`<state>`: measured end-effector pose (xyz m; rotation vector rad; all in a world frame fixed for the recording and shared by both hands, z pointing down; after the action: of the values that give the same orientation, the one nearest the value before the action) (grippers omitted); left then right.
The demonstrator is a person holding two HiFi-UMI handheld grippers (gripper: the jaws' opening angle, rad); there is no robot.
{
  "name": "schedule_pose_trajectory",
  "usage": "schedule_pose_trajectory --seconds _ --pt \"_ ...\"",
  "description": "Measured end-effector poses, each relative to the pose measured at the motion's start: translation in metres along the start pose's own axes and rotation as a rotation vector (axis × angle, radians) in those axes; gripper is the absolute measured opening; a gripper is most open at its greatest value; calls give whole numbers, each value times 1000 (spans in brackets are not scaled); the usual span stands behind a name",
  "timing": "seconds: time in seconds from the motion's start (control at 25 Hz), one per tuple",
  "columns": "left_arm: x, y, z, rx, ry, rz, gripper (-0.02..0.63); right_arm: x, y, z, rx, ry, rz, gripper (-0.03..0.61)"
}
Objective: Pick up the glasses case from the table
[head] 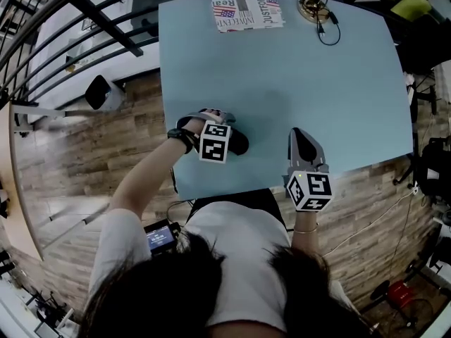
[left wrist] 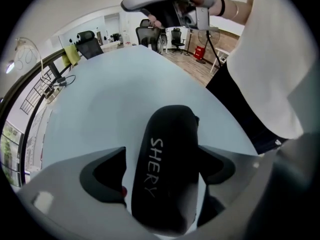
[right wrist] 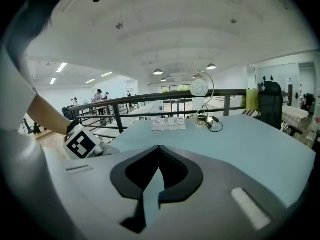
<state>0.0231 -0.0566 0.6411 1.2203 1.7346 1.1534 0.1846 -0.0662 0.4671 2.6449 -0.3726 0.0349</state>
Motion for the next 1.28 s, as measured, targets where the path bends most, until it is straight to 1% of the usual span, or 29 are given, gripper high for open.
schedule_pose_trajectory --seconds 0.2,0.4,0.72,0.88,0.96,1.28 --pt "4 10 -2 -27 38 -30 466 6 -7 -4 3 14 -25 2" --pt "2 10 -2 -26 30 -46 466 9 -10 -6 -1 16 -31 2" --pt "3 7 -2 -14 23 -43 461 10 -12 -5 -2 22 -36 2" --pt "4 7 -2 -19 30 -47 440 11 -13 -6 -1 24 -37 2" --pt "4 6 -1 -23 28 -50 411 11 -14 -7 -2 26 -37 2" --pt "4 7 -1 -39 41 -50 396 14 -16 -10 -1 32 -41 2"
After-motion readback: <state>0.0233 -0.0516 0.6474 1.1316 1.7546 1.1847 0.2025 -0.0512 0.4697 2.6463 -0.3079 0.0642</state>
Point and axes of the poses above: the fingertips, and each gripper's own axes: y forward along the fingers, x to its right, z out of its top, the point moved 3 cm from there along -y, backward along the fingers, and after that the axes turned 2 degrees about -x, right-handed, at the moved point
